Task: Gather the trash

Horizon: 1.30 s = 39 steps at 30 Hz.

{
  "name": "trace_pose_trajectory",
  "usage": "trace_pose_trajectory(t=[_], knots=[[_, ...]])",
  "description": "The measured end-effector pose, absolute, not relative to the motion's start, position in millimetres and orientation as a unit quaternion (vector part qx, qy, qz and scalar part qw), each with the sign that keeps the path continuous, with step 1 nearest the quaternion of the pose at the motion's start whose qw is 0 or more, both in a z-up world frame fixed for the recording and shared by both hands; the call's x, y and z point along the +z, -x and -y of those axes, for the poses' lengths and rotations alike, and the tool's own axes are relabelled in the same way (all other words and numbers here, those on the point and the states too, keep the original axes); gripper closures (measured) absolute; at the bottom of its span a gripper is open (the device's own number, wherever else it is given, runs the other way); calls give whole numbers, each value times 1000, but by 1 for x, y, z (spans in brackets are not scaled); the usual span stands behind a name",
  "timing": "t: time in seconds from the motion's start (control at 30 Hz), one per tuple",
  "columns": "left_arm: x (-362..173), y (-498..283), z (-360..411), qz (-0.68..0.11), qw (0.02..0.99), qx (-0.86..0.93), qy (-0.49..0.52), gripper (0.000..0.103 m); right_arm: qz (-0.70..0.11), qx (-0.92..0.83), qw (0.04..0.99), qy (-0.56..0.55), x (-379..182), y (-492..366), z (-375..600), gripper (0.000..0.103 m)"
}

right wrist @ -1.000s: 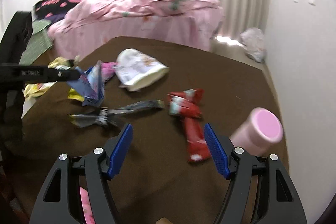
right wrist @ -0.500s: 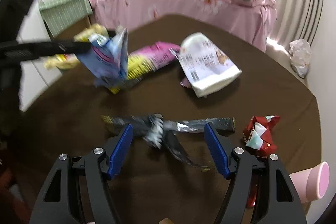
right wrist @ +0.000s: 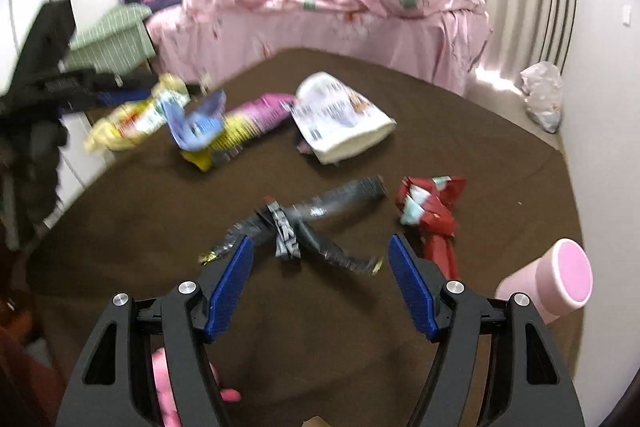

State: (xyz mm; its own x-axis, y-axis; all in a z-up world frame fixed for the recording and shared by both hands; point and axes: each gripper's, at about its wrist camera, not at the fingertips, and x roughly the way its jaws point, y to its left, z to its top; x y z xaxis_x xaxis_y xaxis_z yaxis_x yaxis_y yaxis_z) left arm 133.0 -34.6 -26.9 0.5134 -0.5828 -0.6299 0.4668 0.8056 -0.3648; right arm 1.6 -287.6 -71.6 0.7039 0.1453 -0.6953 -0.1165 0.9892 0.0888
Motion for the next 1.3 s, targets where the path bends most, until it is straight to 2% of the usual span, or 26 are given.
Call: trace_pose_trajectory(t=[0.23, 0.4, 0.53, 0.67, 0.8, 0.87, 0.97, 1.0, 1.23, 1.27, 1.3], knots=[[-32, -137, 24, -395, 860, -303, 107, 50, -375, 64, 923, -53, -75, -26, 279, 37], [-33, -141, 19, -386, 859, -316, 117, 36, -391, 76, 916, -52, -77, -49, 266, 37], [-37, -136, 32, -399, 842, -352, 84, 36, -382, 49, 923, -4, -73, -45, 260, 37], [-48, -125, 56, -421, 818, -391, 25, 36, -375, 36, 926, -11, -69, -24, 273, 37], [-59, -138, 66, -431, 832, -345, 48, 36, -369, 23, 929, -11, -71, -5, 281, 37], [-64, -147, 68, -439, 841, -310, 56, 39, -359, 28, 933, -8, -69, 2, 279, 37], [-70, -152, 72, -454, 839, -293, 54, 61, -342, 65, 937, 15, -63, 2, 269, 37], [-71, -151, 71, -455, 840, -291, 50, 65, -340, 81, 937, 28, -61, -2, 264, 37], [-55, -148, 41, -432, 854, -284, 61, 66, -375, 202, 901, 74, -77, -62, 243, 37], [-54, -147, 38, -431, 854, -286, 62, 66, -384, 209, 896, 78, -81, -67, 241, 44], [-53, -147, 36, -430, 853, -289, 64, 66, -405, 208, 886, 85, -88, -76, 239, 64]])
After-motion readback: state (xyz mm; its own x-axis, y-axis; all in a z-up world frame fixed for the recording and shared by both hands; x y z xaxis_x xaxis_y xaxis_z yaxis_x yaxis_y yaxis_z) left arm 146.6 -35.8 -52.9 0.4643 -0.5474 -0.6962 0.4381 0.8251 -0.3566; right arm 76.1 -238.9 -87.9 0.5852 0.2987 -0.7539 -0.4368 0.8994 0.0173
